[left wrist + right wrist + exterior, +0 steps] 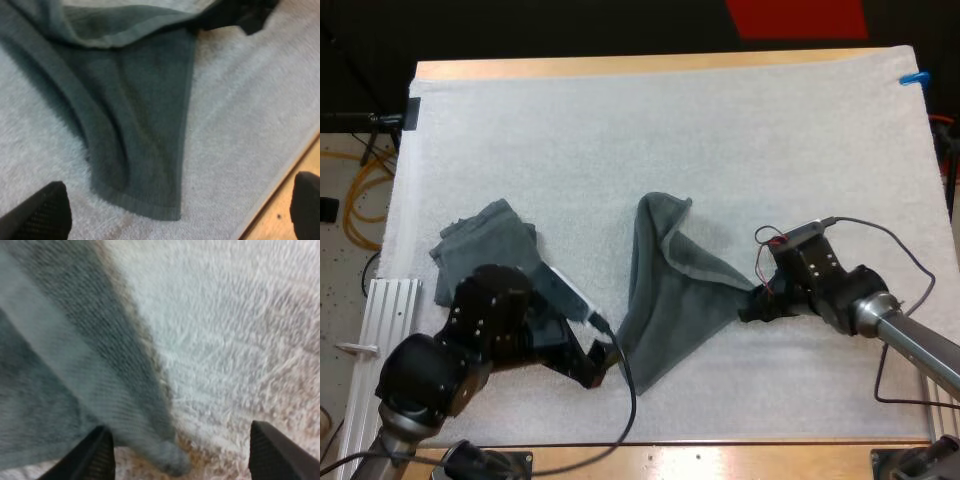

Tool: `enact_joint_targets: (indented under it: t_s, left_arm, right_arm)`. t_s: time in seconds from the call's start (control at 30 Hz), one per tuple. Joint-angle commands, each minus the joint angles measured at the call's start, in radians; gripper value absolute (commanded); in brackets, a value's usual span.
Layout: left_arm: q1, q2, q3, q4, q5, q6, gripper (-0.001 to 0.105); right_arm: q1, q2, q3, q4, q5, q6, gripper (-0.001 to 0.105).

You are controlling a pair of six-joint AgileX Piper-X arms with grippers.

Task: Pick towel from pile fold and stack

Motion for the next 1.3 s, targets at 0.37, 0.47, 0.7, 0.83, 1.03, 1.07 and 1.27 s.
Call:
enact_joint_targets:
  t_s: [0.37, 0.47, 0.7, 0.83, 1.03, 1.07, 1.27]
  left_arm:
    - [-0.088, -0.004, -0.003, -0.024, -0.053, -0.026, 0.085]
    - [-0.088, -0.004, -0.003, -0.027, -0.053, -0.017, 0.085]
    - [-0.088, -0.003, 0.035, -0.027, -0.053, 0.058, 0.085]
    - [-0.097, 0.036, 0.06, -0.032, -0.057, 0.071, 0.085]
    - [-0.231, 0.19, 0.06, -0.09, -0.126, 0.073, 0.085]
    - [-0.272, 0.232, 0.06, -0.094, -0.176, 0.073, 0.085]
    - [-0.44, 0.434, 0.06, -0.103, -0.298, 0.07, 0.085]
  right_arm:
    - [-0.003, 0.042, -0.008, -0.111, 0.0, 0.086, 0.002]
    - [-0.003, 0.042, -0.008, -0.095, 0.003, 0.103, 0.0]
    - [-0.003, -0.007, -0.008, 0.085, 0.071, 0.121, 0.0]
    - [-0.003, -0.07, -0.008, 0.196, 0.077, 0.158, 0.0]
    - [-0.003, -0.155, -0.004, 0.268, 0.077, 0.213, 0.0]
    - [-0.003, -0.169, 0.001, 0.268, 0.077, 0.216, 0.0]
    - [-0.003, -0.191, 0.005, 0.276, 0.077, 0.231, 0.0]
